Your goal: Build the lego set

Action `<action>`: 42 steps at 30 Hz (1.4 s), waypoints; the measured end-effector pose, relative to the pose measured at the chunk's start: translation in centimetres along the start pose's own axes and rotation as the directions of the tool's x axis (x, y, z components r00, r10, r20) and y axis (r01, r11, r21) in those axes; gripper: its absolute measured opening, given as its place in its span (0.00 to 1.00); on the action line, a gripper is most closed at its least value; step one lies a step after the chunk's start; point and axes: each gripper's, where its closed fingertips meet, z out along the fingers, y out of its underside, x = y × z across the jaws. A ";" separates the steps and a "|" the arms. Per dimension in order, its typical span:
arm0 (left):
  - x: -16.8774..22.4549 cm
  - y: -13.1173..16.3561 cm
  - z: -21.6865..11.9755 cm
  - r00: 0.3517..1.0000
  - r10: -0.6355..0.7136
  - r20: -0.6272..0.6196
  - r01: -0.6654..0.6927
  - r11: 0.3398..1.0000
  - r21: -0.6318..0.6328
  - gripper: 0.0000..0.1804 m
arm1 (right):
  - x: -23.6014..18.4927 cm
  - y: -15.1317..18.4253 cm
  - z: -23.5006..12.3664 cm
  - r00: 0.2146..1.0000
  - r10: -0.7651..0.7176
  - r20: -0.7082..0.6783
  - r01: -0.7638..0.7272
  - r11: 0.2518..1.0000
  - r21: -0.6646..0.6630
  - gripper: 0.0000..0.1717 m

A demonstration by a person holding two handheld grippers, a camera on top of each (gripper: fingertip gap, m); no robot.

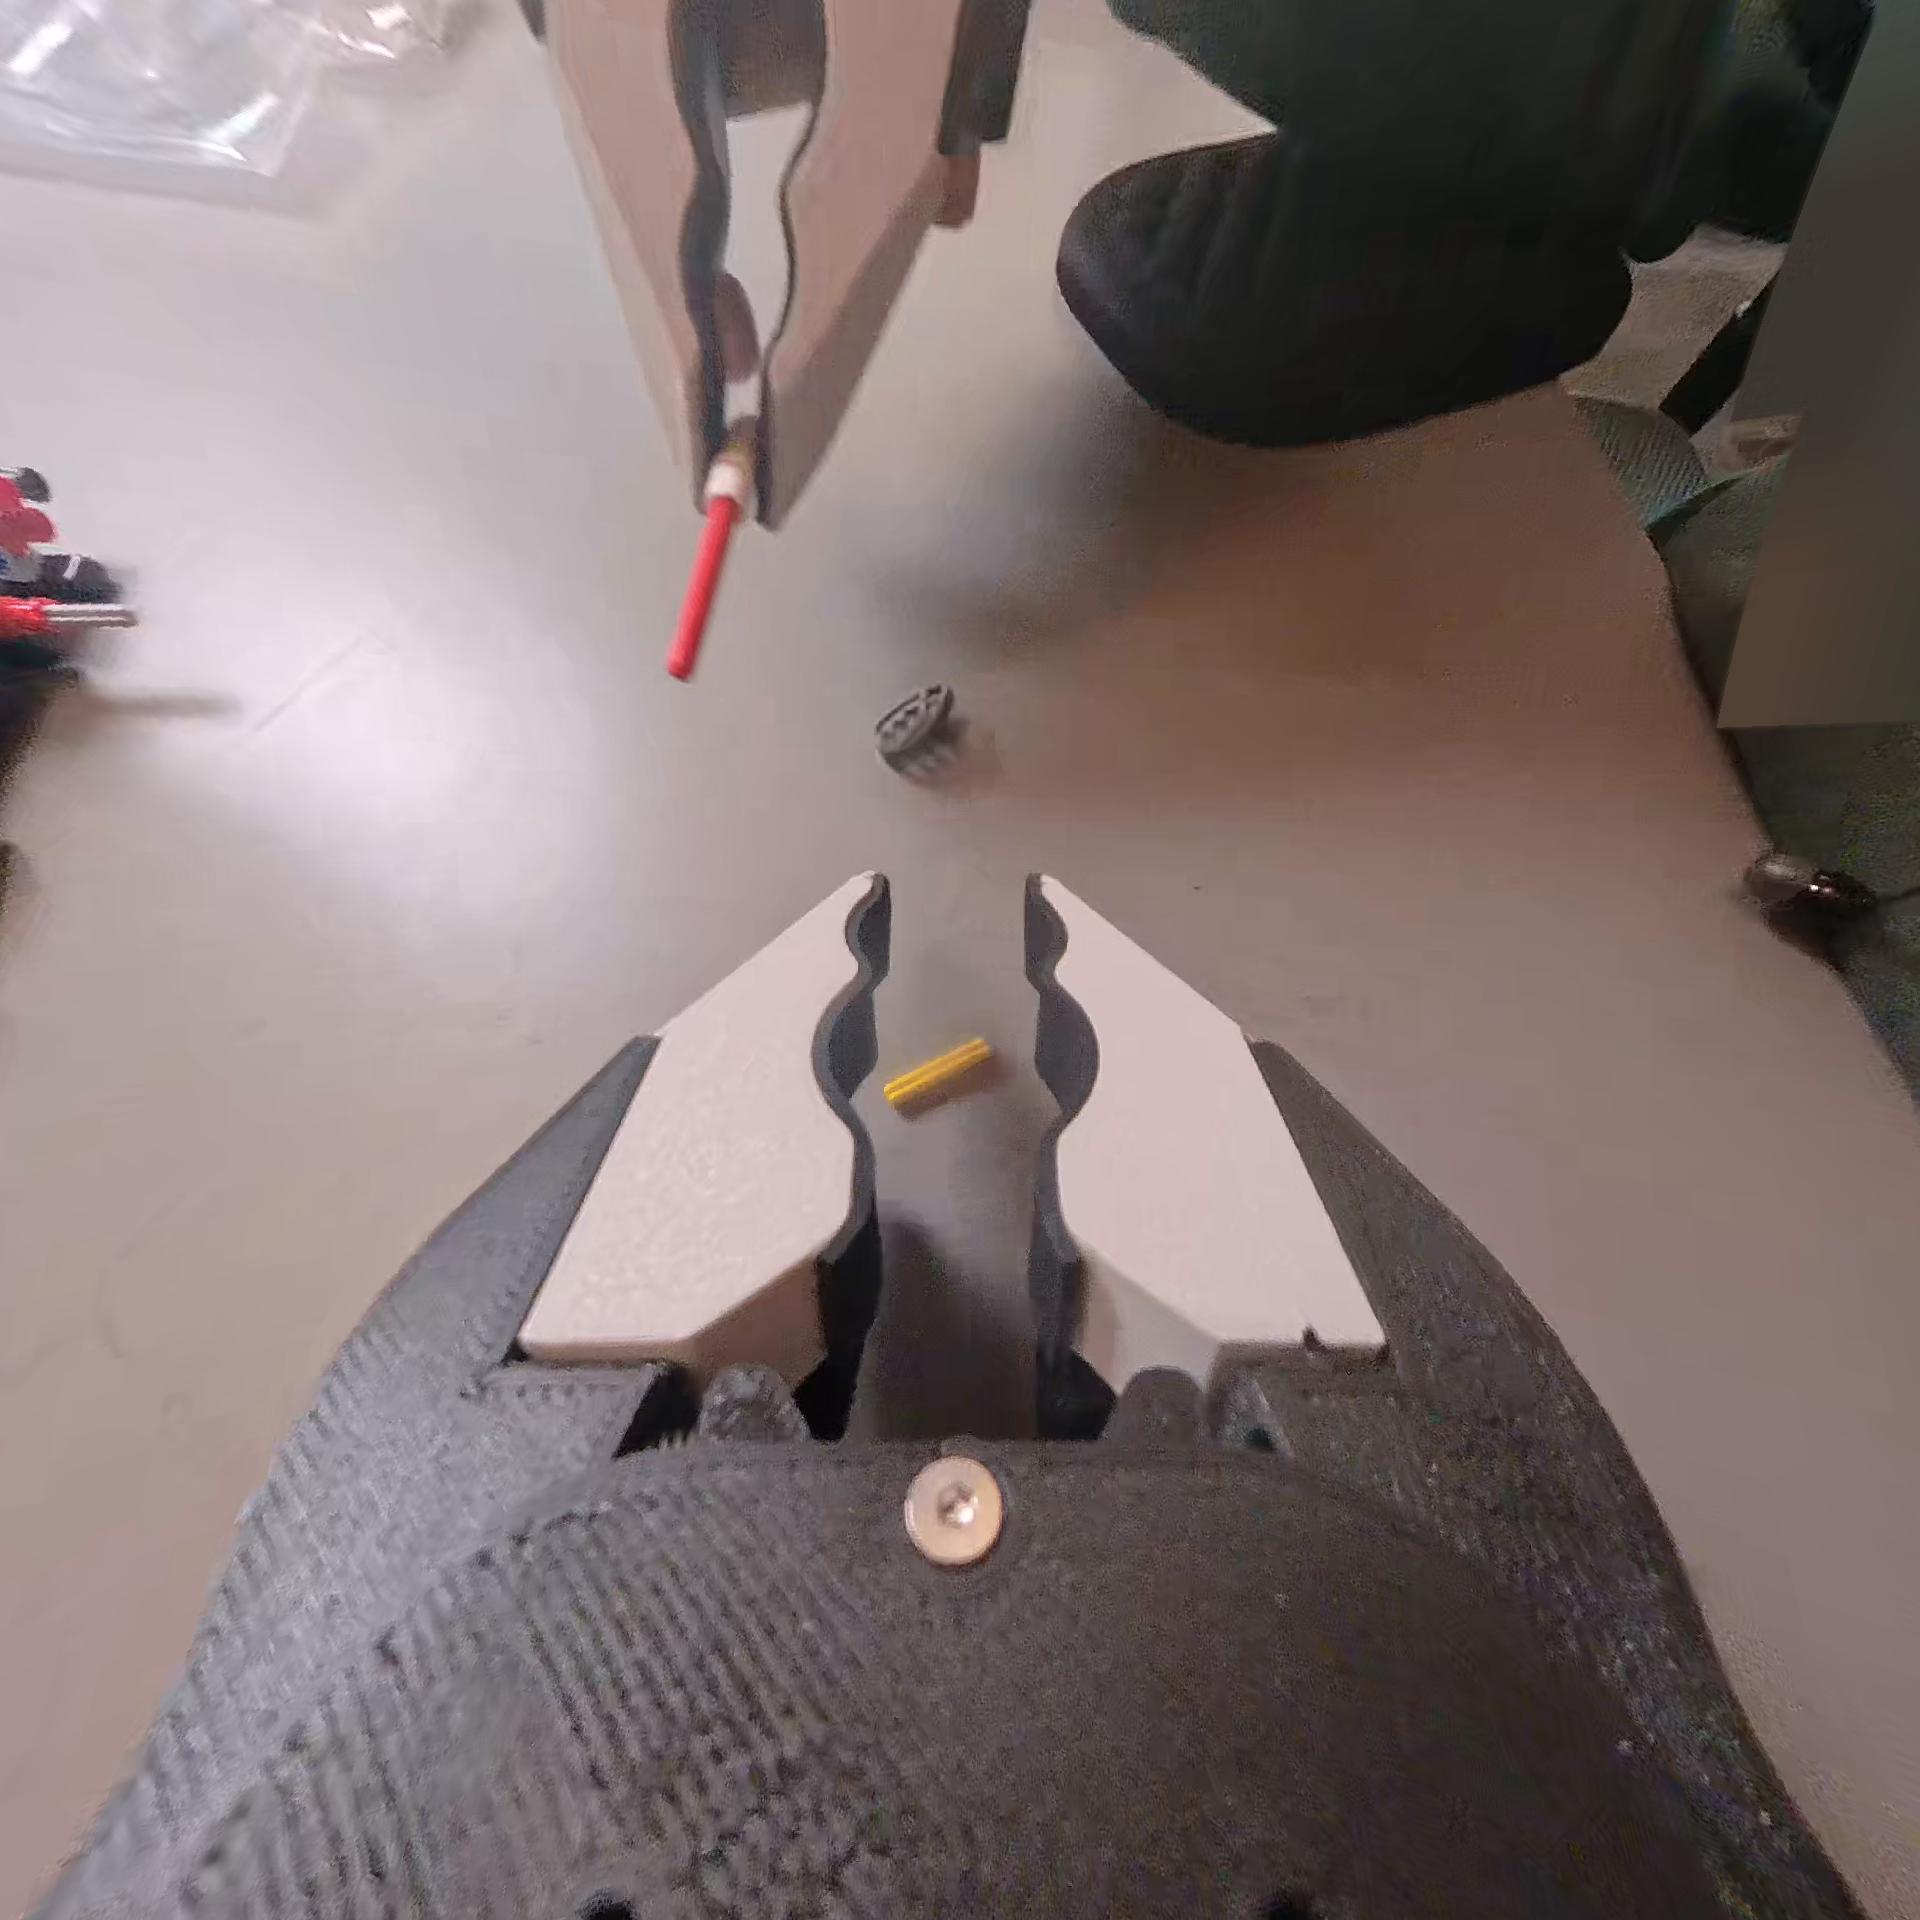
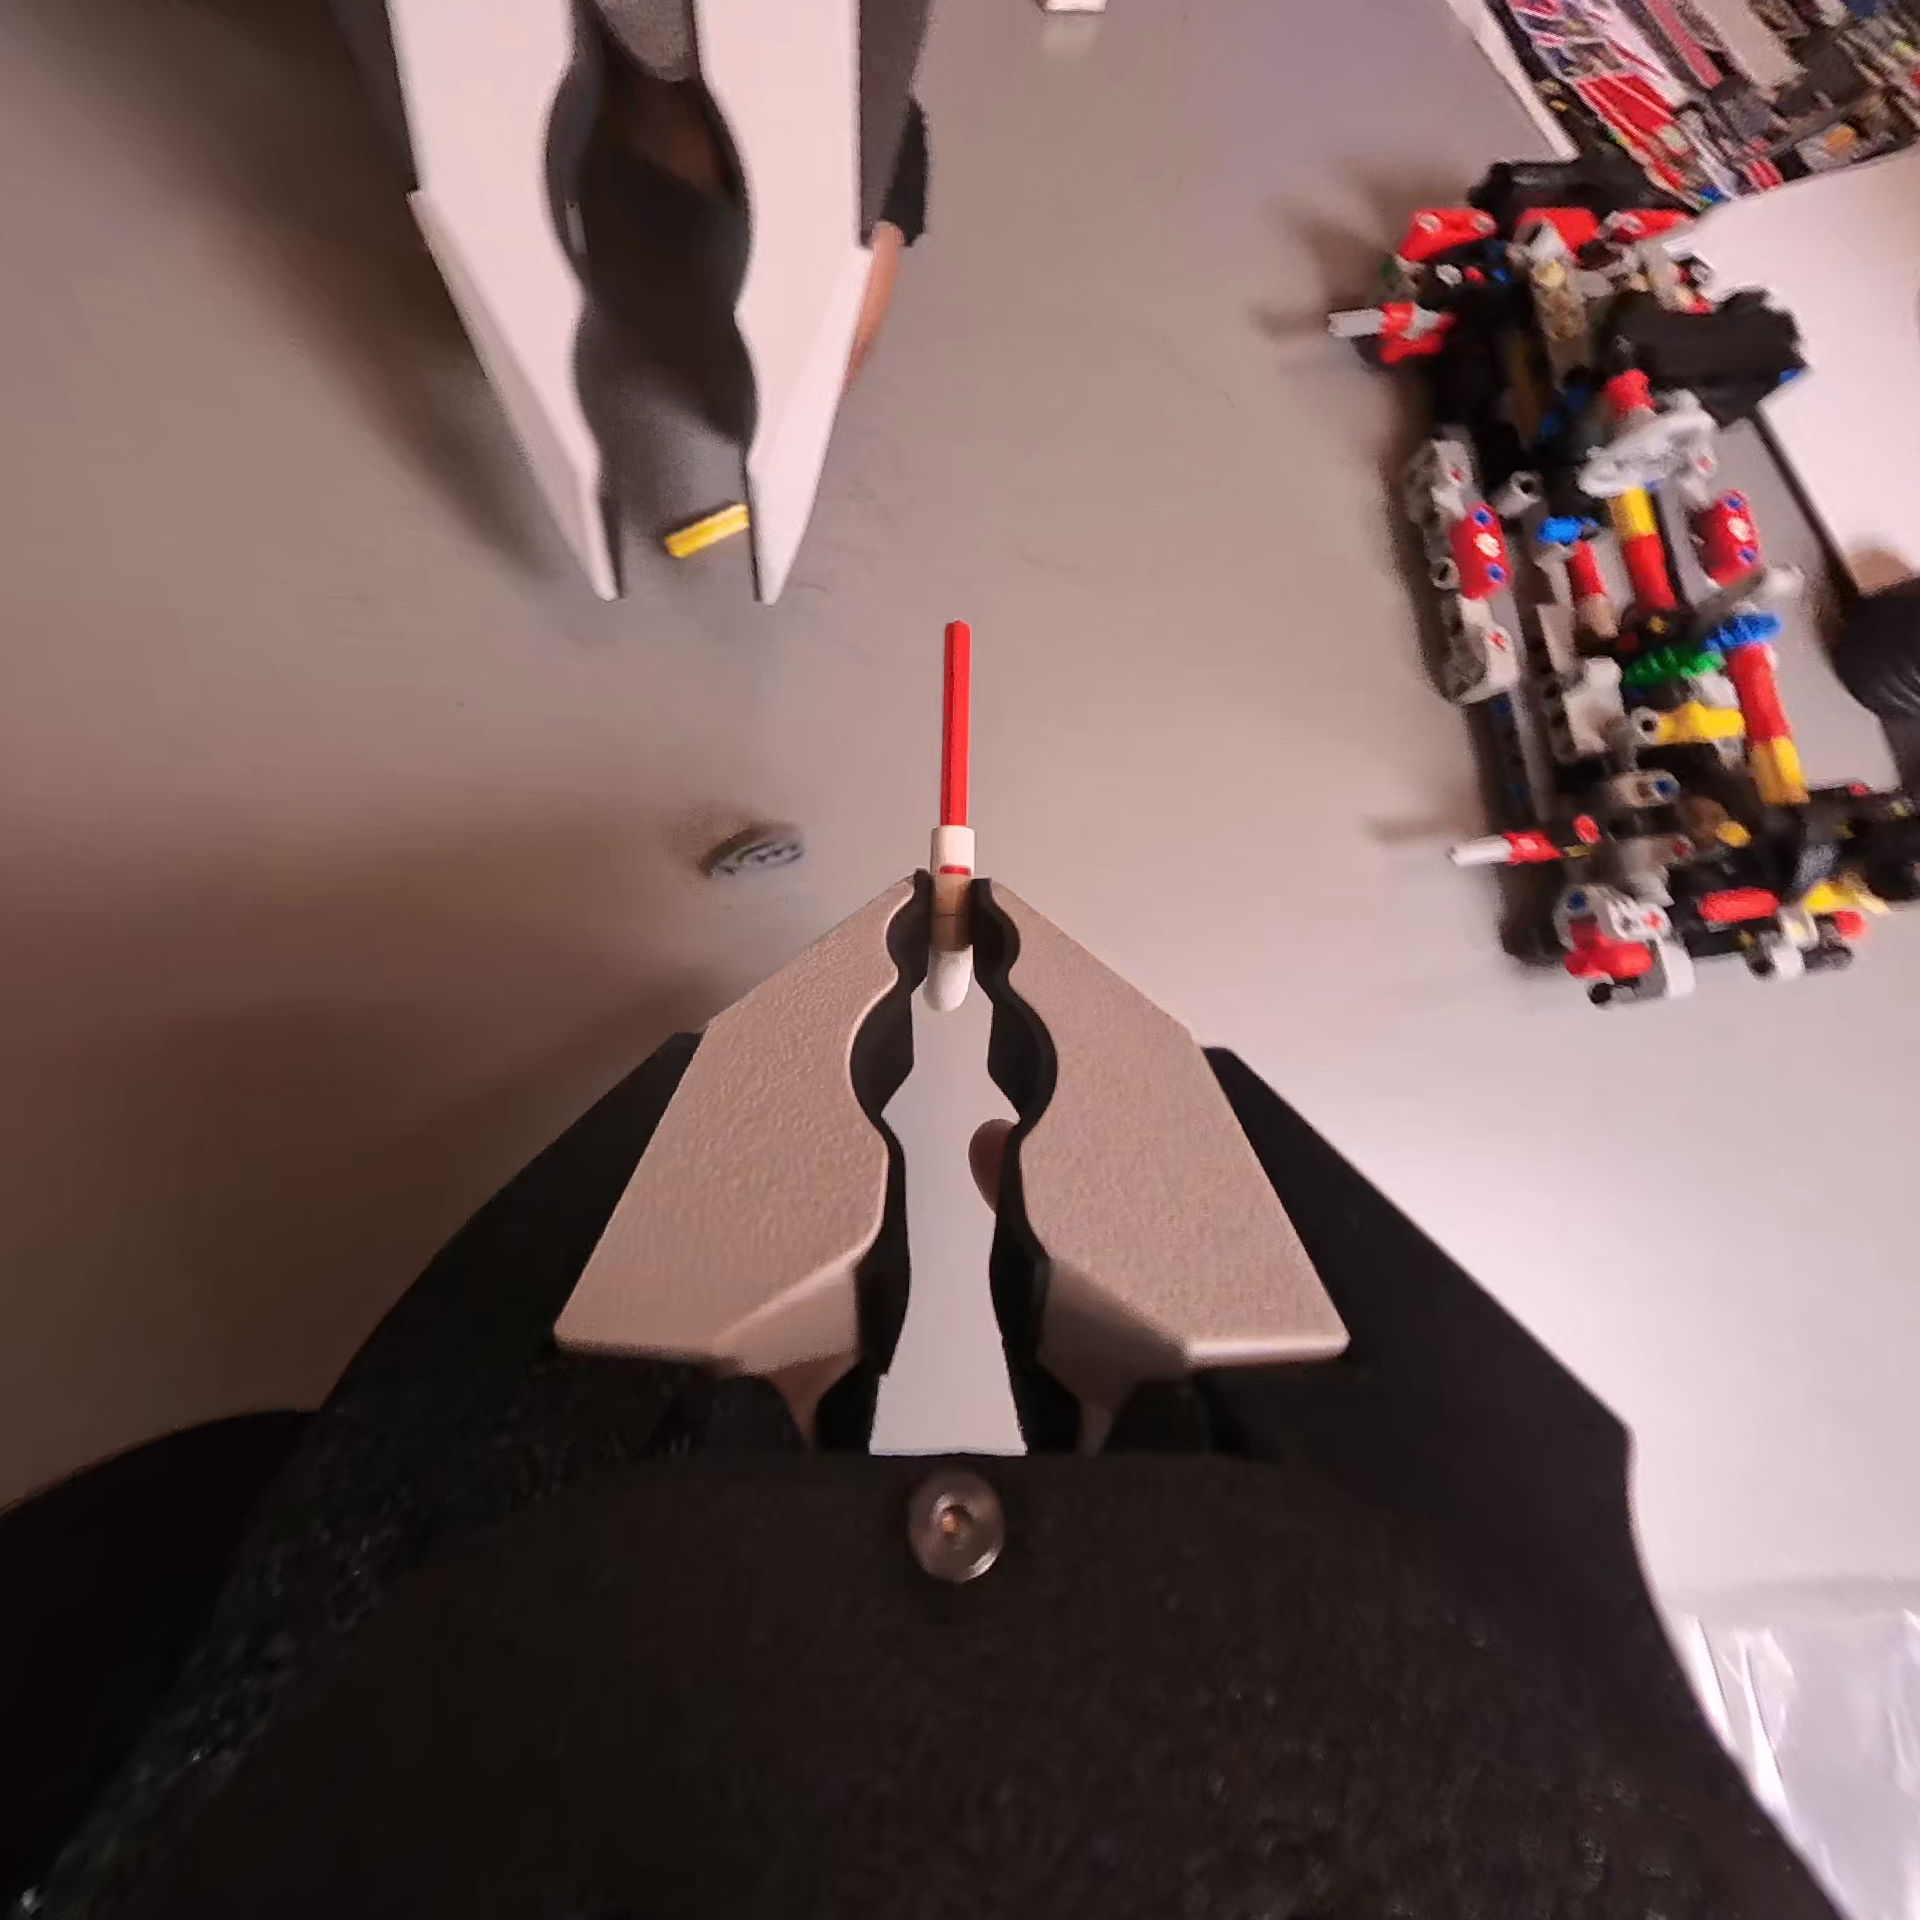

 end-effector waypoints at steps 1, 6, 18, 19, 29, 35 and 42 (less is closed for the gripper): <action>-0.1 -0.2 0.4 1.000 -0.006 -0.005 0.006 1.000 -0.020 0.15 | 0.7 0.4 -0.4 1.000 0.025 -0.019 -0.024 1.000 0.002 0.03; -0.4 -1.3 3.2 0.999 0.046 -0.020 -0.048 0.992 -0.117 0.19 | 4.0 3.1 -1.7 0.984 0.131 -0.121 -0.131 0.991 0.012 0.03; -1.9 -1.8 6.5 0.991 0.100 -0.088 -0.122 0.948 -0.295 0.09 | 5.3 4.9 -2.0 0.969 0.195 -0.152 -0.192 0.981 0.032 0.03; -1.9 -1.6 6.2 0.990 0.105 -0.094 -0.130 0.943 -0.306 0.09 | 5.1 4.8 -2.0 0.971 0.191 -0.142 -0.188 0.982 0.038 0.03; -1.7 1.2 1.7 0.998 0.058 0.025 -0.049 0.959 -0.279 0.16 | -1.9 1.1 0.3 0.996 -0.038 0.077 0.037 0.999 0.011 0.03; -2.1 1.0 2.2 0.990 -0.020 0.138 0.047 0.979 -0.197 0.15 | -2.9 2.2 2.3 0.993 -0.095 0.070 0.104 0.986 -0.132 0.03; -1.9 0.7 2.8 0.994 -0.012 0.111 0.037 0.974 -0.224 0.08 | -3.2 2.9 2.5 0.992 -0.104 0.072 0.117 0.973 -0.197 0.03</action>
